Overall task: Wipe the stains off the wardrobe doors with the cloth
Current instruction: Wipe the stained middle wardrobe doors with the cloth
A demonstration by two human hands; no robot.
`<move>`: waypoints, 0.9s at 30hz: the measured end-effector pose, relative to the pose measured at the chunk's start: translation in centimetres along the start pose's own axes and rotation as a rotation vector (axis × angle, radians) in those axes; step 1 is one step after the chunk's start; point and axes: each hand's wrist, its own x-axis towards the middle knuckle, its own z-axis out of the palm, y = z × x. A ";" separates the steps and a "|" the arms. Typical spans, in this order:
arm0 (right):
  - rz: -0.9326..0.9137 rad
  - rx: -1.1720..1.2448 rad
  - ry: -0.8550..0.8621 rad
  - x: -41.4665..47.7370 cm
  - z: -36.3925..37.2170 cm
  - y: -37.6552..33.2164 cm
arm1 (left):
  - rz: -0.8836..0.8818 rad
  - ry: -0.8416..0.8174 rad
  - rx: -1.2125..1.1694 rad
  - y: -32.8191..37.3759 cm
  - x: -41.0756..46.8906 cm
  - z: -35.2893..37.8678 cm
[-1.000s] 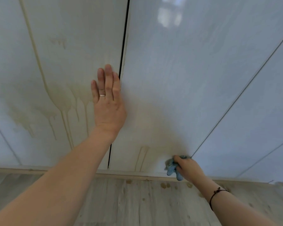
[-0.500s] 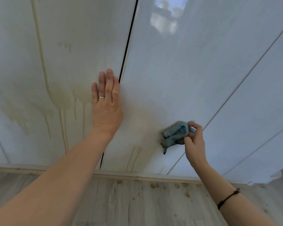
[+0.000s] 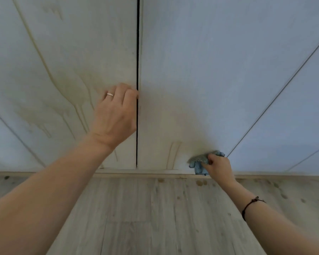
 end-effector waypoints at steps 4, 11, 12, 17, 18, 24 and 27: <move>0.063 -0.133 -0.262 0.0 3.5 2.7 | -0.039 -0.685 0.076 -0.6 -3.7 0.3; -0.141 -0.140 -0.104 1.1 -1.6 -0.4 | 0.009 -1.157 0.208 0.1 -4.6 2.9; -0.230 -0.102 0.052 1.4 -3.3 -1.3 | 0.020 -1.133 0.213 0.1 -4.7 3.4; -0.341 0.032 0.225 1.5 -5.7 -3.5 | -0.011 -1.047 0.195 0.1 -4.7 4.3; -0.285 0.022 0.075 1.2 -4.5 -3.0 | -0.032 -1.054 0.196 0.3 -4.9 4.3; -0.010 -0.223 -0.633 -0.2 1.5 0.6 | -0.117 -1.067 0.195 1.1 -4.7 3.9; -0.051 -0.278 -0.700 1.3 0.4 -0.8 | -0.170 -1.100 0.183 1.6 -4.0 3.6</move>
